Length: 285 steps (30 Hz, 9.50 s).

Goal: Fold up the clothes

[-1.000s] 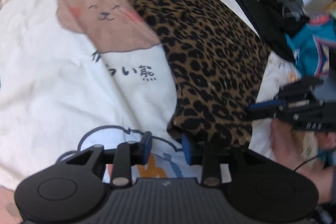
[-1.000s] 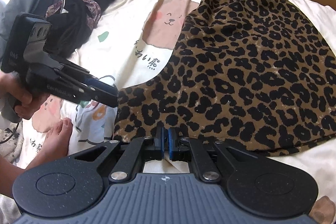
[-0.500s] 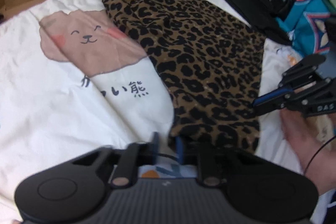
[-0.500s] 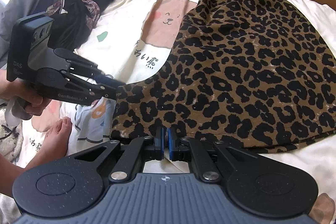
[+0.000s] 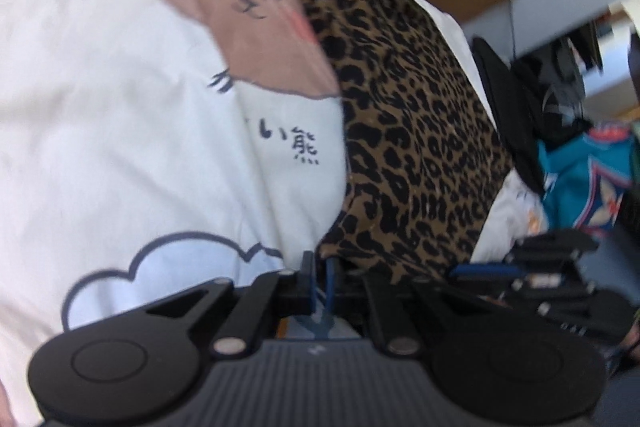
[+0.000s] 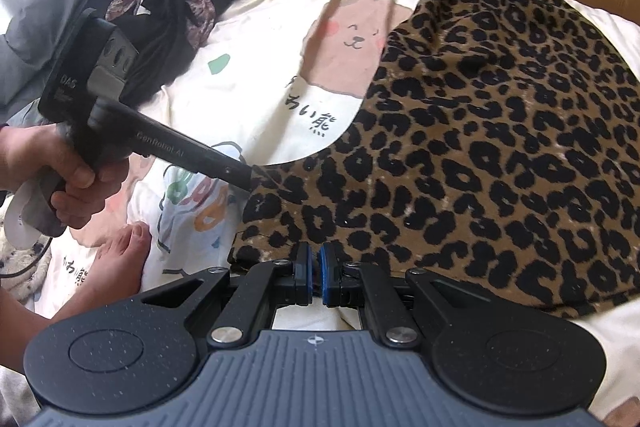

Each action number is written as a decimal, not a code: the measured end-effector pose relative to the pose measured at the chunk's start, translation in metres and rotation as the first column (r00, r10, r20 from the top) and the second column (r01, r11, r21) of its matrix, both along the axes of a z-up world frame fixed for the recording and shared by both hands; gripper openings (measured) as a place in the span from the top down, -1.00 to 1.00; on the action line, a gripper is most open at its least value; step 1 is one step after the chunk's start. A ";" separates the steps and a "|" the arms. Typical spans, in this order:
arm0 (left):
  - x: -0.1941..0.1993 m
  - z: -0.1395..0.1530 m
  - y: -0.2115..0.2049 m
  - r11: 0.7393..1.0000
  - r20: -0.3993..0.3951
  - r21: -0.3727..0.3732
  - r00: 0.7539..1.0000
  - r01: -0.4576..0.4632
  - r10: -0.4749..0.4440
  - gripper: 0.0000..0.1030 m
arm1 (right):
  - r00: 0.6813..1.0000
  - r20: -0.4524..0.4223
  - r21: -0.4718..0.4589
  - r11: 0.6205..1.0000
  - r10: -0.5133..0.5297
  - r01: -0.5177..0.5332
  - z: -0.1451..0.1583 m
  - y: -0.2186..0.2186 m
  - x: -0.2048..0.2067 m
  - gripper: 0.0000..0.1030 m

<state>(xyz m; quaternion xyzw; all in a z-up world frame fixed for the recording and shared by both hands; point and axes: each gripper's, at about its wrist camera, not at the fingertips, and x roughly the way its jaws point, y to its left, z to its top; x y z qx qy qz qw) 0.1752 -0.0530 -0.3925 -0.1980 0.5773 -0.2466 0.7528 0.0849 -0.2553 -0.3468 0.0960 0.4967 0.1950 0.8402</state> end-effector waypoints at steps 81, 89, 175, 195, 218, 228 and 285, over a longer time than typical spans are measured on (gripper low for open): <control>-0.005 -0.011 0.003 0.983 -0.201 -0.186 0.979 -0.011 -0.027 0.84 | 0.750 0.108 -0.196 0.726 -0.652 0.659 -0.007 -0.202 -0.028 0.29; -0.003 -0.010 0.020 0.990 -0.191 -0.135 0.982 -0.035 0.009 0.84 | 0.760 0.093 -0.194 0.736 -0.644 0.648 -0.017 -0.212 -0.030 0.29; -0.006 0.008 0.072 0.992 -0.125 0.079 0.986 -0.098 0.107 0.69 | 0.852 -0.237 0.052 0.870 -0.467 0.491 -0.026 -0.190 -0.042 0.35; -0.003 -0.008 0.091 0.978 -0.152 -0.026 0.968 -0.206 0.200 0.17 | 0.842 -0.375 0.362 0.775 -0.387 0.518 -0.057 -0.220 -0.026 0.32; -0.005 -0.034 0.103 0.943 -0.254 -0.217 0.947 -0.252 0.195 0.27 | 0.849 -0.358 0.381 0.769 -0.390 0.514 -0.059 -0.222 -0.019 0.93; 0.001 -0.036 0.094 0.959 -0.235 -0.243 0.968 -0.147 0.089 0.27 | 0.836 -0.387 0.358 0.772 -0.389 0.525 -0.065 -0.218 -0.014 0.88; -0.095 0.084 0.123 0.955 -0.246 -0.207 0.956 -0.215 0.162 0.83 | 0.921 -0.350 0.367 0.880 -0.169 0.301 0.044 -0.178 -0.054 0.92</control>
